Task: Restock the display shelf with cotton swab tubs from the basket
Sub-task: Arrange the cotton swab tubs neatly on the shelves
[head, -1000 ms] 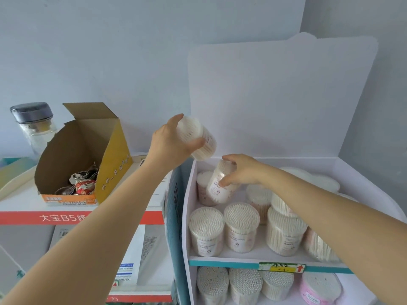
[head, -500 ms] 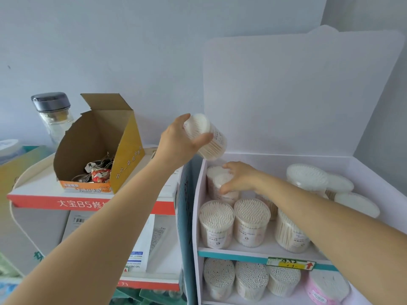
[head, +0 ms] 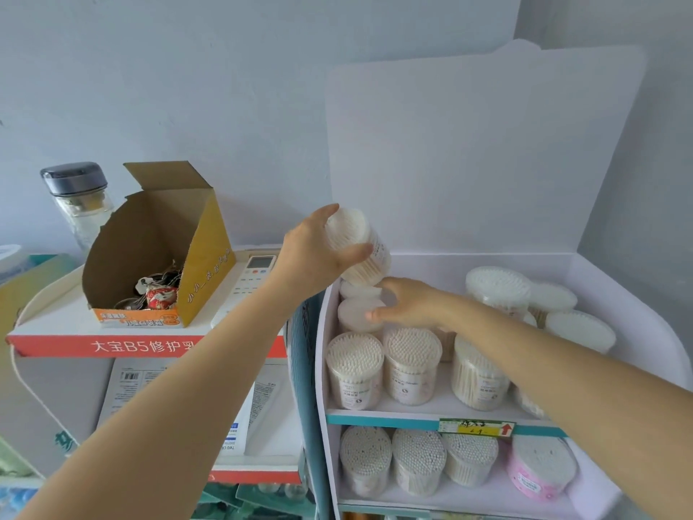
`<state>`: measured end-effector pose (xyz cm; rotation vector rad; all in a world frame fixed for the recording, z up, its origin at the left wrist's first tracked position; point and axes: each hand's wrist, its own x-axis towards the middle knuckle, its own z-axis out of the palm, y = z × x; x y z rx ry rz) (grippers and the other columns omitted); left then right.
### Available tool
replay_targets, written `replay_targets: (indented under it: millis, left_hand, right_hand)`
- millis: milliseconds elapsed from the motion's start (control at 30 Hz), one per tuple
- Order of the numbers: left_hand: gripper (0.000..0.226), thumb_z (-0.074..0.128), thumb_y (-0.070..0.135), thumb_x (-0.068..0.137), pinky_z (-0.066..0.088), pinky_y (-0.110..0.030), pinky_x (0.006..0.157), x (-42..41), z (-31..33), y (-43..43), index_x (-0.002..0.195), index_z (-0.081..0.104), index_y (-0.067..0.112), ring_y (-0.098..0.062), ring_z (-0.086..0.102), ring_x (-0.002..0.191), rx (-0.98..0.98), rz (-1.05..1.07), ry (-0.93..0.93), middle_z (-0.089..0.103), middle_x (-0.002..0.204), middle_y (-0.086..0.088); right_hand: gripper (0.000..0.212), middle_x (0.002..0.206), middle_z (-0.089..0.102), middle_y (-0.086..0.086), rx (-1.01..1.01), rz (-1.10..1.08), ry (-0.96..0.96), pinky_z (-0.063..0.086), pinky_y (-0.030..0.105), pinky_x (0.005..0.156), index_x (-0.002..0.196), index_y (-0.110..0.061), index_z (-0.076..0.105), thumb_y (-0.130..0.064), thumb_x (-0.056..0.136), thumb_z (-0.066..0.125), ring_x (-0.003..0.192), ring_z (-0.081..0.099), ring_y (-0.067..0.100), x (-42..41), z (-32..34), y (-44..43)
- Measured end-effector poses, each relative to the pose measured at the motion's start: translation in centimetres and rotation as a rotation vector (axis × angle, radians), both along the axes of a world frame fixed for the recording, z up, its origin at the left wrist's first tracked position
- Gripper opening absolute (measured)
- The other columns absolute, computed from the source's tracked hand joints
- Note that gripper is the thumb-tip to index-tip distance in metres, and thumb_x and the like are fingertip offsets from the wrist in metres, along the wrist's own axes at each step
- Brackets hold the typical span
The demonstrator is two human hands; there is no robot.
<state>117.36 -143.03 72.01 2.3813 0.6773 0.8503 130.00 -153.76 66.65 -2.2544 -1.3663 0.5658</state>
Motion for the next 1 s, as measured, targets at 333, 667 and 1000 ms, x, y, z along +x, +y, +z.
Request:
replay_targets:
  millis: [333,667,1000]
  left_hand:
    - [0.082,0.074,0.043,0.074,0.031,-0.034,0.105,1.6,-1.9,-0.9,0.140,0.033,0.019,-0.025,0.041,0.129,-0.057,-0.019,-0.010,0.046,0.139,-0.006]
    - [0.079,0.077,0.043,0.071,0.032,-0.022,0.096,2.6,-2.5,-1.2,0.138,0.040,0.022,-0.016,0.045,0.128,-0.132,-0.086,-0.024,0.049,0.138,-0.002]
    - [0.095,0.082,0.015,0.061,0.038,-0.026,0.099,3.1,-1.8,-1.5,0.141,0.032,0.029,-0.006,0.045,0.119,-0.245,-0.383,0.128,0.051,0.127,0.011]
  right_hand:
    - [0.093,0.152,0.033,0.002,-0.335,0.182,-0.343,0.034,0.027,0.100,0.150,-0.024,0.017,-0.036,0.077,0.074,0.133,0.038,0.020,-0.9,-0.9,-4.4]
    - [0.083,0.145,0.039,-0.009,-0.276,0.194,-0.285,0.035,0.024,0.102,0.142,-0.030,0.037,-0.030,0.071,0.080,0.128,0.042,0.012,0.4,3.8,-6.1]
    - [0.079,0.143,0.043,-0.003,0.219,-0.017,-0.325,0.036,0.020,0.091,0.142,-0.025,0.036,-0.017,0.074,0.076,0.122,0.048,0.012,1.9,7.8,-7.5]
